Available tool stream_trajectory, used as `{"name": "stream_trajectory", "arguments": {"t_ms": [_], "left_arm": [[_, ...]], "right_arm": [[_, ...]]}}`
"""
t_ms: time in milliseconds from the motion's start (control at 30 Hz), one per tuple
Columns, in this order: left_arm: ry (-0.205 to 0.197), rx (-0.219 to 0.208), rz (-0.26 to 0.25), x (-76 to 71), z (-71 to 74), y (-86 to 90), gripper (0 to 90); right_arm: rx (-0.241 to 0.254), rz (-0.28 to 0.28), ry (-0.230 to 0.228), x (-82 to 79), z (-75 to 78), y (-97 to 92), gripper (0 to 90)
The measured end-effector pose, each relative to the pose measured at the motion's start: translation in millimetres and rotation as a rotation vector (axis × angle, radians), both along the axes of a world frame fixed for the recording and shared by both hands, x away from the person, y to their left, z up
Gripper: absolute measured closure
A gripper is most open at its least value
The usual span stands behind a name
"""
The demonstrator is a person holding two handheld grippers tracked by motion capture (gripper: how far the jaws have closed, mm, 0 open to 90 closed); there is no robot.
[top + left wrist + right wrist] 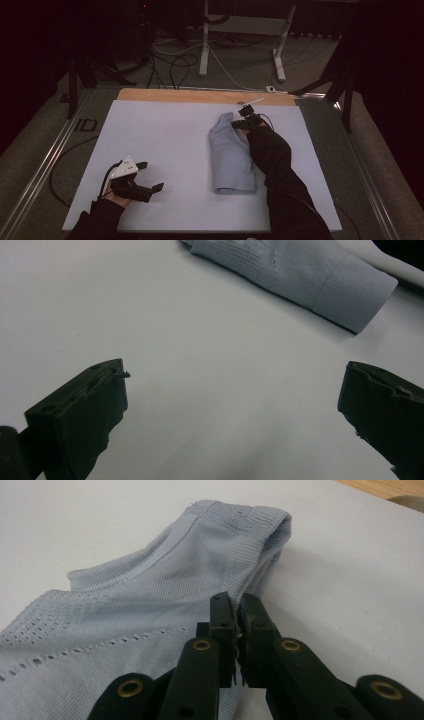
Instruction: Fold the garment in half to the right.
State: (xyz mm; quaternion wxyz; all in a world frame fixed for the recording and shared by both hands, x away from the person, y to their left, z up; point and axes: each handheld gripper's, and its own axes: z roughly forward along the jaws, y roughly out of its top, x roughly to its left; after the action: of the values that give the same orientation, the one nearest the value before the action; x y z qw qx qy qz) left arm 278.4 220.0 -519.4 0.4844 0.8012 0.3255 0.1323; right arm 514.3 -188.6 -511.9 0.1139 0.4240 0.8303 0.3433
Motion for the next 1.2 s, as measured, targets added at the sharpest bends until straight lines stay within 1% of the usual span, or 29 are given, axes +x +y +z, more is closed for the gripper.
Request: {"name": "stream_trajectory", "arguments": {"t_ms": [67, 167, 267, 300, 367, 433, 467, 500, 600, 633, 667, 767, 833, 900, 933, 1000, 1100, 1167, 1200], "left_arm": [[0.001, 0.0, 0.005, 0.0, 0.1, 0.3, 0.7], [0.002, 0.001, 0.004, 0.1, -0.3, 0.4, 0.6], [0.006, -0.001, 0.006, 0.2, -0.4, 0.8, 0.7], [0.006, -0.001, 0.006, 0.2, -0.4, 0.8, 0.7], [0.002, 0.004, 0.006, 0.1, -0.2, 0.7, 0.7], [0.0, 0.002, 0.009, -0.2, 0.4, 1.2, 0.7], [0.0, 0.002, 0.009, -0.2, 0.4, 1.2, 0.7], [-0.001, 0.0, 0.007, -0.2, 0.4, 1.3, 0.7], [0.001, -0.005, 0.009, 0.1, 0.5, 1.3, 0.7], [0.001, -0.005, 0.009, 0.1, 0.5, 1.3, 0.7], [-0.003, -0.001, 0.005, -0.3, 0.6, 0.8, 0.6], [-0.003, -0.003, 0.005, -0.1, 0.8, 0.9, 0.7], [-0.011, -0.003, 0.003, -0.5, 1.0, 1.4, 0.7], [-0.035, -0.005, -0.002, -0.4, 1.2, 1.6, 0.7], [-0.043, -0.009, -0.005, -0.4, 1.4, 2.0, 0.7], [-0.045, -0.024, -0.005, -0.6, 2.0, 2.7, 0.7], [-0.055, -0.014, 0.003, -0.6, 2.6, 3.6, 0.7], [-0.056, -0.017, 0.006, -0.9, 2.9, 4.0, 0.7], [-0.056, -0.017, 0.006, -0.9, 2.9, 4.0, 0.7]], "right_arm": [[-0.007, 0.005, -0.004, 0.6, -1.1, 1.3, 86.0], [-0.021, -0.005, -0.001, 2.1, -3.9, 1.9, 85.7], [-0.019, -0.011, 0.002, 2.9, -4.7, 1.1, 85.2], [-0.018, -0.016, 0.009, 2.8, -4.4, 1.2, 85.0], [-0.025, -0.012, 0.008, 2.7, -3.2, 2.1, 83.3], [-0.035, -0.006, 0.005, 1.4, -1.0, 3.5, 77.2], [-0.035, -0.006, 0.005, 1.4, -1.0, 3.5, 77.2], [-0.019, 0.003, 0.0, -0.4, 2.6, 3.0, 67.0], [-0.009, 0.01, -0.02, -3.9, 11.2, 2.5, 54.0], [-0.009, 0.01, -0.02, -3.9, 11.2, 2.5, 54.0], [0.002, 0.023, -0.026, -7.4, 18.0, 3.0, 49.9], [0.01, 0.041, -0.043, -14.1, 27.5, 5.1, 46.5], [0.028, 0.055, -0.044, -19.7, 31.9, 6.8, 45.8], [0.011, 0.065, -0.054, -25.7, 35.7, 9.0, 46.0], [0.012, 0.074, -0.061, -29.3, 37.5, 9.8, 47.0], [0.015, 0.091, -0.065, -37.7, 40.5, 11.9, 48.6], [0.004, 0.121, -0.082, -52.4, 45.6, 15.0, 52.2], [0.016, 0.141, -0.095, -64.9, 49.7, 15.9, 57.3], [0.016, 0.141, -0.095, -64.9, 49.7, 15.9, 57.3]]}}
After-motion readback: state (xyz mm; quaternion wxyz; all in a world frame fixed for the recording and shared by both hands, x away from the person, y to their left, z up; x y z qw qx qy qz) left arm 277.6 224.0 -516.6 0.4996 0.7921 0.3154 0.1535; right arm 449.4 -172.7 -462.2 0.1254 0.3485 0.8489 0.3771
